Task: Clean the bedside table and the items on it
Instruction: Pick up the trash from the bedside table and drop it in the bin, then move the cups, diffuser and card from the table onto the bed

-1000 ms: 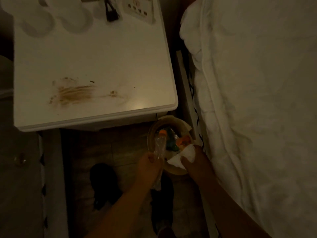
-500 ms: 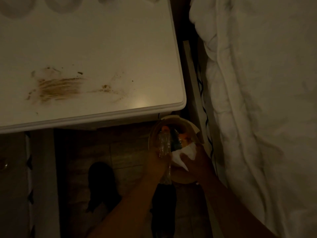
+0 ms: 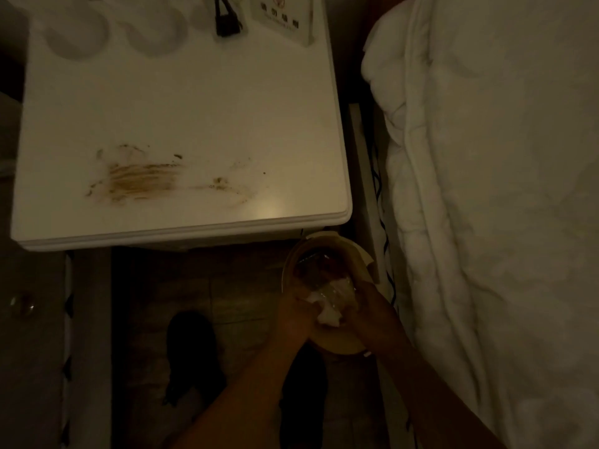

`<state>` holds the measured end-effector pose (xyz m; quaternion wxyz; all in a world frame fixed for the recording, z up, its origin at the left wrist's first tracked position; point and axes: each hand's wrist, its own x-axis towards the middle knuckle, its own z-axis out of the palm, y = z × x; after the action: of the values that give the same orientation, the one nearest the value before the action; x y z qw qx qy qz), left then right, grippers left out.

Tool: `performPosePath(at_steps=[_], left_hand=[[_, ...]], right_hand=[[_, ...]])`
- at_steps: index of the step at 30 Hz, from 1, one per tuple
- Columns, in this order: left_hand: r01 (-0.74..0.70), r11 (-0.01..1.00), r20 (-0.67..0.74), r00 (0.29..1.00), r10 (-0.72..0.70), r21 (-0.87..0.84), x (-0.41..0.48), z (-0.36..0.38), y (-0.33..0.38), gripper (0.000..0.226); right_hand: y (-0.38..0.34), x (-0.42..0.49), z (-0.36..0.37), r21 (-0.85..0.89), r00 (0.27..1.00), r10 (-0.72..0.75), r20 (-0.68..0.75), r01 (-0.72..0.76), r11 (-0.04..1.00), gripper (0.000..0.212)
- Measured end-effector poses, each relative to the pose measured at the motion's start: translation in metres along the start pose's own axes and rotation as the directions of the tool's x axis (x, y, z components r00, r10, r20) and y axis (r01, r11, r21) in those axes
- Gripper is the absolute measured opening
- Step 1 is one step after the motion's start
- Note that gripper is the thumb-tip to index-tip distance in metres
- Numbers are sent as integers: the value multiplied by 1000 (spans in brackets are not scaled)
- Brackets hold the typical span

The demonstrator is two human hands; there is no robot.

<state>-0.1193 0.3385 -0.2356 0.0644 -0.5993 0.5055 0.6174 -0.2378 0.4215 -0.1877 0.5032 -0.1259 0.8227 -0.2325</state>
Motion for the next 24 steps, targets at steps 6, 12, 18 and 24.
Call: performPosePath(at_steps=[6,12,18,24], left_hand=[[-145,989,18,989,144,31,-44,-46,36,14],[-259,950,-12,964,265,177,-93,-112,91,10],[-365,901,-12,926,378,233,-138,-192,152,16],[-427,849,-37,887,460,312,-170,-272,186,17]], right_hand=[[-40,-30,-18,-96,997,-83,7,83,992,33],[-113,-74,-35,-117,983,-176,-54,169,979,23],[-195,-124,-40,-141,960,-273,-59,263,955,15],[-272,-163,-23,-232,916,-399,-47,378,896,23]])
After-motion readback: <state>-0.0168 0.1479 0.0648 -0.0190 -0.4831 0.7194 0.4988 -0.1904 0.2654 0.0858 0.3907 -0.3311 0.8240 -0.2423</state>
